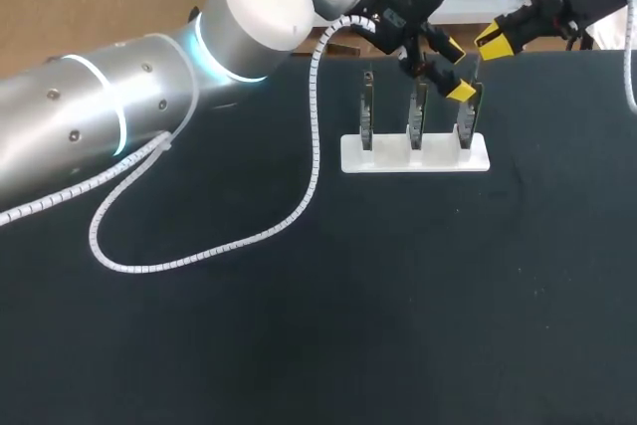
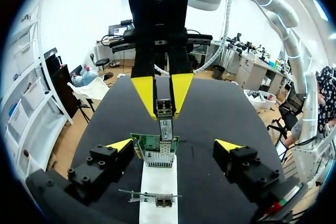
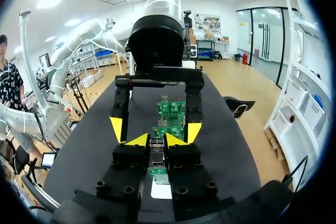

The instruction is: Pick up the optical module with the left hand, and insert it into the network port with the right hand.

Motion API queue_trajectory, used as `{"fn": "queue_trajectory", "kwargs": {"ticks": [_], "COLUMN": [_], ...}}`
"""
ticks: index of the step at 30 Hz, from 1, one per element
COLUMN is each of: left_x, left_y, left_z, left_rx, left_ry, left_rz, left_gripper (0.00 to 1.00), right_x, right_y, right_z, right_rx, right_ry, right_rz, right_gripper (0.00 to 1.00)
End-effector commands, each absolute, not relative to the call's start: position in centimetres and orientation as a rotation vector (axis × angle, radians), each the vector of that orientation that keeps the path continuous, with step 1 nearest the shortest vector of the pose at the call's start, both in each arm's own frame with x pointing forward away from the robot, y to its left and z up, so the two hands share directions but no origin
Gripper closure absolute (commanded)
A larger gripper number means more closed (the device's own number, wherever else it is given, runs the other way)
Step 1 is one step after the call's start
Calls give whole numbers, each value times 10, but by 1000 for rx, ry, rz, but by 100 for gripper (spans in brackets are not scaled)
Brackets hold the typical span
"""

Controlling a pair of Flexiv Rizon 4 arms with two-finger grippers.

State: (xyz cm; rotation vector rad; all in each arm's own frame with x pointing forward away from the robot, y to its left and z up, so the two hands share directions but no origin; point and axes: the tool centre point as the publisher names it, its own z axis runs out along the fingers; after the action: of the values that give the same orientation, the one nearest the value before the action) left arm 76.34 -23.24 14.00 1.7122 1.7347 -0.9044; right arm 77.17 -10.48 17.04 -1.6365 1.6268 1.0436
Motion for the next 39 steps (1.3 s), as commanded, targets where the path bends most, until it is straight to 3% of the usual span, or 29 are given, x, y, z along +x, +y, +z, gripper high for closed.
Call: {"fn": "queue_trajectory", "kwargs": {"ticks": [1,39], "left_x": [765,765], "left_y": [-233,-233], "left_z": [140,140], "left_rx": [1716,1716], "left_ry": [1736,1736], "left_rz": [-905,-905], "left_gripper": [0,0], "right_x": [772,763], "right_y": [-103,-105], "right_z": [169,176], "right_rx": [-1639,-1615], "right_ry": [1631,1632], "right_rz": [1036,923], "right_gripper": [100,100]}}
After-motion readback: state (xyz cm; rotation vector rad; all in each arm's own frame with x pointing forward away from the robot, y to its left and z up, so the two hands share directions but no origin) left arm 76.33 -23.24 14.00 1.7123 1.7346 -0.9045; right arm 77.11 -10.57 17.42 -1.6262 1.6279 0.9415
